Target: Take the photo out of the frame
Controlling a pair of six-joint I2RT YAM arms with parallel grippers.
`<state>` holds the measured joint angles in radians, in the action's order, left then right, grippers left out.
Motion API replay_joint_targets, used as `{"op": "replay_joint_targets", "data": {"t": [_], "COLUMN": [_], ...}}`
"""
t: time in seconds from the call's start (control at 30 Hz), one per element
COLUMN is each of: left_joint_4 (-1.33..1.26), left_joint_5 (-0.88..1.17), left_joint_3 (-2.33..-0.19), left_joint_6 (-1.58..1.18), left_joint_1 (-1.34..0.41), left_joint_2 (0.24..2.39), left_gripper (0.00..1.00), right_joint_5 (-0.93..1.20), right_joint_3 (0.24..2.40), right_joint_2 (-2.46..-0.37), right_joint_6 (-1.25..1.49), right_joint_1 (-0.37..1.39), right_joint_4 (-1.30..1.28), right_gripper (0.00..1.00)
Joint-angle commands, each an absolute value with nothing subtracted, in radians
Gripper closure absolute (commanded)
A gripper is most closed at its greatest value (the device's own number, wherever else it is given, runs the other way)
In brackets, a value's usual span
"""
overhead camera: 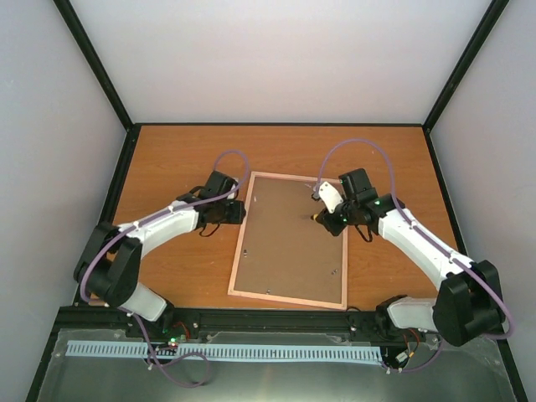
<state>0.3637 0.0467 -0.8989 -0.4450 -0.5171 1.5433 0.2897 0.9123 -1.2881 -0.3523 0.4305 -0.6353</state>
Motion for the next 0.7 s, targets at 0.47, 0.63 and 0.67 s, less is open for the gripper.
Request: {"op": "replay_joint_targets", "data": {"t": [0.47, 0.63, 0.67], "left_joint_4": [0.648, 0.585, 0.568], "left_joint_5": [0.419, 0.525, 0.539], "left_joint_3": [-0.749, -0.677, -0.67], "left_joint_6": [-0.561, -0.608, -0.623], "left_joint_1": [-0.874, -1.048, -1.089], "left_joint_2": [1.154, 1.181, 1.192], "left_gripper": [0.6, 0.63, 0.63], "right_joint_5": [0.151, 0.178, 0.173], "right_joint_3": [0.965, 1.028, 1.035], "right_joint_2": [-1.315, -1.386, -1.401], "right_joint_6": [-0.393, -0.404, -0.409], "right_joint_1": [0.317, 0.256, 0.248], "right_joint_4": [-0.507, -0.519, -0.52], "right_gripper": [0.97, 0.97, 0.97]}}
